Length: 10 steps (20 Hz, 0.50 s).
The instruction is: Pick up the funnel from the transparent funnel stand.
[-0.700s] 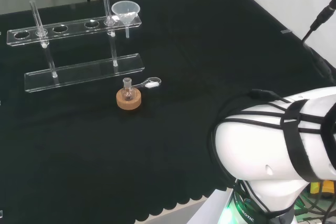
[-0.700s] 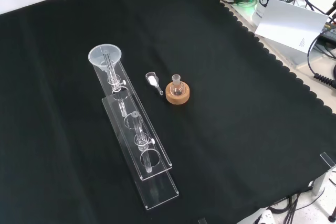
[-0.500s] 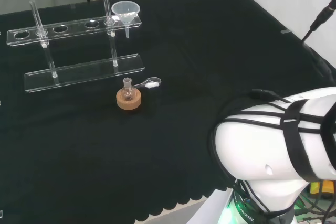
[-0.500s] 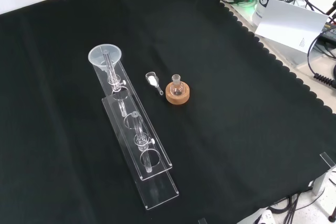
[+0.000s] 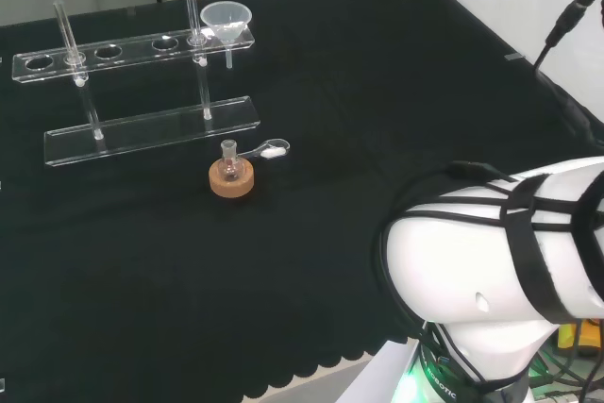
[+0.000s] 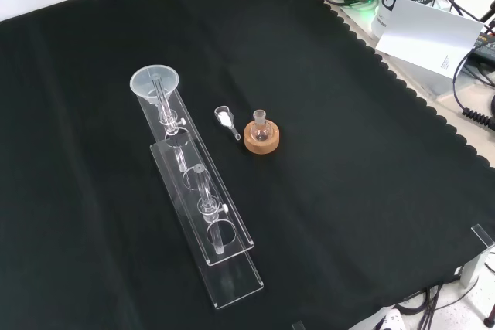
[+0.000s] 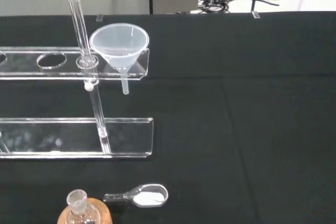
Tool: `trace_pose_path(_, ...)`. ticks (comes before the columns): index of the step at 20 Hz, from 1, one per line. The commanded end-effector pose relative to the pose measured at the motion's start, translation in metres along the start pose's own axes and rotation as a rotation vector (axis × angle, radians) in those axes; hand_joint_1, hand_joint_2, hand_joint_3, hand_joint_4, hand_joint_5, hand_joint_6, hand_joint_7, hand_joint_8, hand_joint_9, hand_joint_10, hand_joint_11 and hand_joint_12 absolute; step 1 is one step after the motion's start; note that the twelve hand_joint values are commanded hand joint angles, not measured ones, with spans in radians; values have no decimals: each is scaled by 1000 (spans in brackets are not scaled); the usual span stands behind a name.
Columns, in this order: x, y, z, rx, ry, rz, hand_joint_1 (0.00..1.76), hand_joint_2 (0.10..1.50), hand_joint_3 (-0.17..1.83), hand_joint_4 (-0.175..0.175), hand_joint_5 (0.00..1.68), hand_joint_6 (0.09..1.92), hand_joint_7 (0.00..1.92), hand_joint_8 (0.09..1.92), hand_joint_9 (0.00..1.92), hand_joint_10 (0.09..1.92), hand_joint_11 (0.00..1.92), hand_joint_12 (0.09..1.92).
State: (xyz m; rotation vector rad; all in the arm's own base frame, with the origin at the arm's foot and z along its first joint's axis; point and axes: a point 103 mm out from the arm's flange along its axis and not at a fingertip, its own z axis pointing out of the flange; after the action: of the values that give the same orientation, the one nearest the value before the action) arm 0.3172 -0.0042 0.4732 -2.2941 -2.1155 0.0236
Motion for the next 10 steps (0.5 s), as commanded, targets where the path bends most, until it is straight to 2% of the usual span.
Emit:
trace_pose_path(1,-29,6,1,-7,25,8,0,1184,425,9,98,87,0,114,31,598,0,1309)
trace_pose_path(6,-34,20,15,15,-17,34,0,1185,420,5,103,87,0,115,31,600,0,1309)
trace_pose_path(10,-41,52,28,36,-9,26,0,1185,415,3,106,87,0,116,31,602,0,1310)
